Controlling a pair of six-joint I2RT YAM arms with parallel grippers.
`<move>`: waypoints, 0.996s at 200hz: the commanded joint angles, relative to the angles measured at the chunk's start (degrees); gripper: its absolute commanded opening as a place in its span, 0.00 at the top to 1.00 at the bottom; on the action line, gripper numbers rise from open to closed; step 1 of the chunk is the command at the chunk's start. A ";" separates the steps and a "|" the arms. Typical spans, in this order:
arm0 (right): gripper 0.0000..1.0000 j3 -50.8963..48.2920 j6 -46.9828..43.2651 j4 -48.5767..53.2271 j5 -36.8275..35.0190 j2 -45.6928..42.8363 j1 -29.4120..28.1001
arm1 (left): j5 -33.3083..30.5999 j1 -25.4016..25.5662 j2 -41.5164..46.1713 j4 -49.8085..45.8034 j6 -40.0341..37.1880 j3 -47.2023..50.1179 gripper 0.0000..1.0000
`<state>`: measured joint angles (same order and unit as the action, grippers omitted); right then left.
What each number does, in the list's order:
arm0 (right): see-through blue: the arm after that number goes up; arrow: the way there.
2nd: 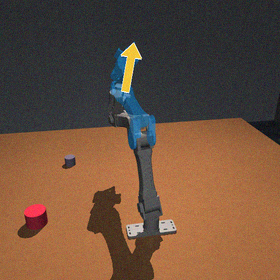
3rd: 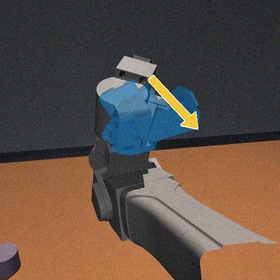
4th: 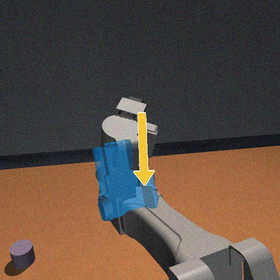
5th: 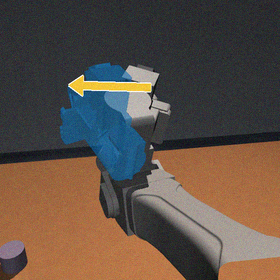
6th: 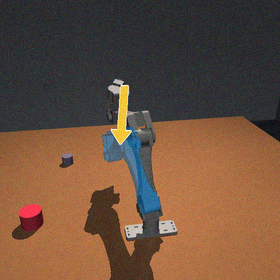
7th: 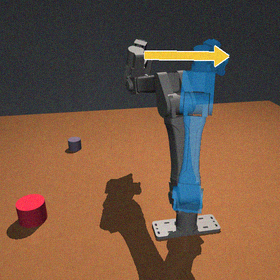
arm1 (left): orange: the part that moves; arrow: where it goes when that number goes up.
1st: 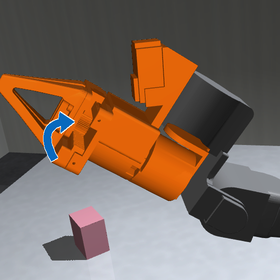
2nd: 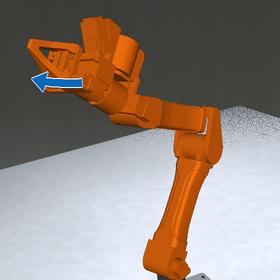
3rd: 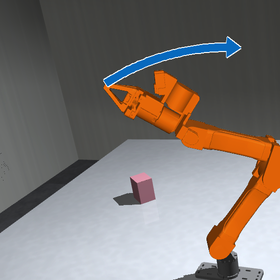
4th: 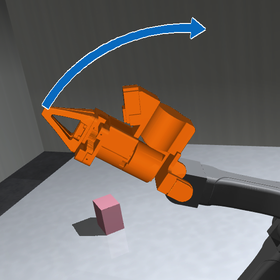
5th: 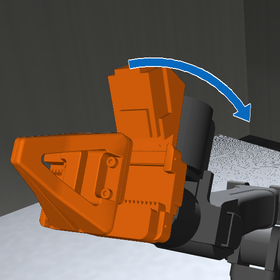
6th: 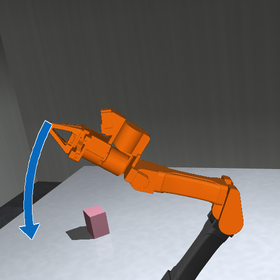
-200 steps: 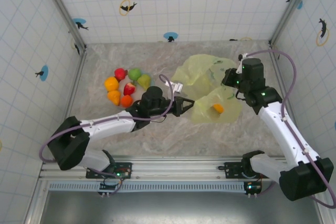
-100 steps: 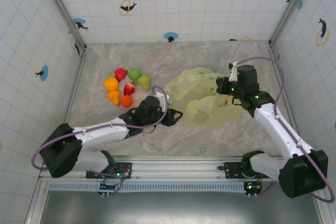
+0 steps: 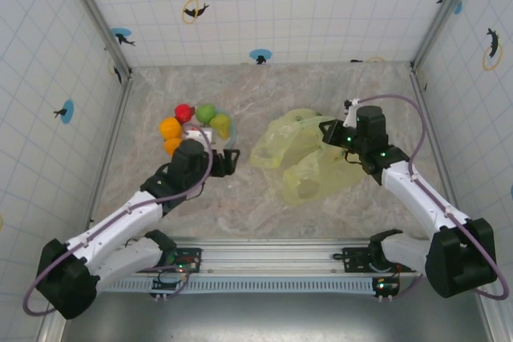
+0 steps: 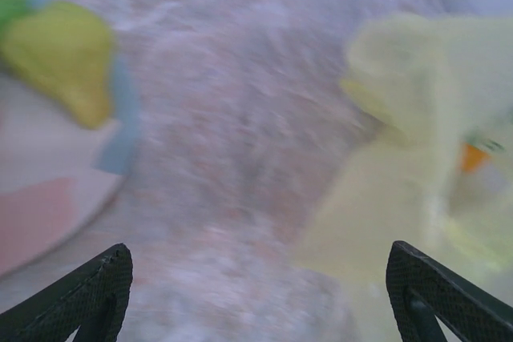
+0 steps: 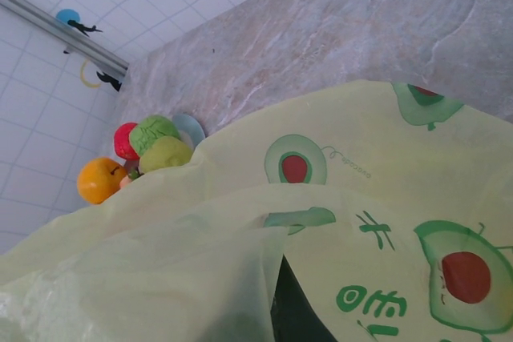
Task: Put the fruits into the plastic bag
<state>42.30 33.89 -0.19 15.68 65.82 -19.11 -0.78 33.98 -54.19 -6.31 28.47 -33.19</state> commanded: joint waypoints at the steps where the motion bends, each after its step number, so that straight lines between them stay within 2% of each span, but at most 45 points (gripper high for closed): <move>1: 1.00 -0.38 0.83 -5.80 0.50 0.66 -0.62 | -4.57 -5.49 -1.87 -7.49 -0.74 -4.36 0.15; 17: 1.00 -0.59 0.40 -6.29 0.49 0.75 -0.97 | -5.20 -9.05 -5.17 -11.18 -1.53 -6.30 0.14; 24: 1.00 -0.85 0.09 -6.56 0.49 0.71 -1.16 | -5.04 -12.22 -6.53 -12.41 -1.71 -6.87 0.13; 46: 1.00 -1.76 -1.13 -7.02 0.25 0.30 -1.12 | -5.96 -15.34 -10.65 -14.38 -2.21 -7.27 0.12; 107: 1.00 -2.53 -1.81 -9.29 2.94 1.82 -0.36 | -9.66 -15.50 -21.52 -13.91 -2.36 -9.26 0.10; 148: 1.00 -2.97 -1.47 -10.07 3.55 2.25 -0.07 | -7.25 -15.61 -27.26 -11.61 -2.71 -11.47 0.13; 199: 1.00 -3.63 -1.28 -10.27 3.57 1.84 0.16 | -8.70 -15.62 -31.29 -9.73 -2.48 -12.24 0.14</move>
<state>39.79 32.93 -8.03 18.57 67.85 -19.38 -8.32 18.63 -83.55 -17.26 26.92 -43.68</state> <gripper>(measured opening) 0.048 0.859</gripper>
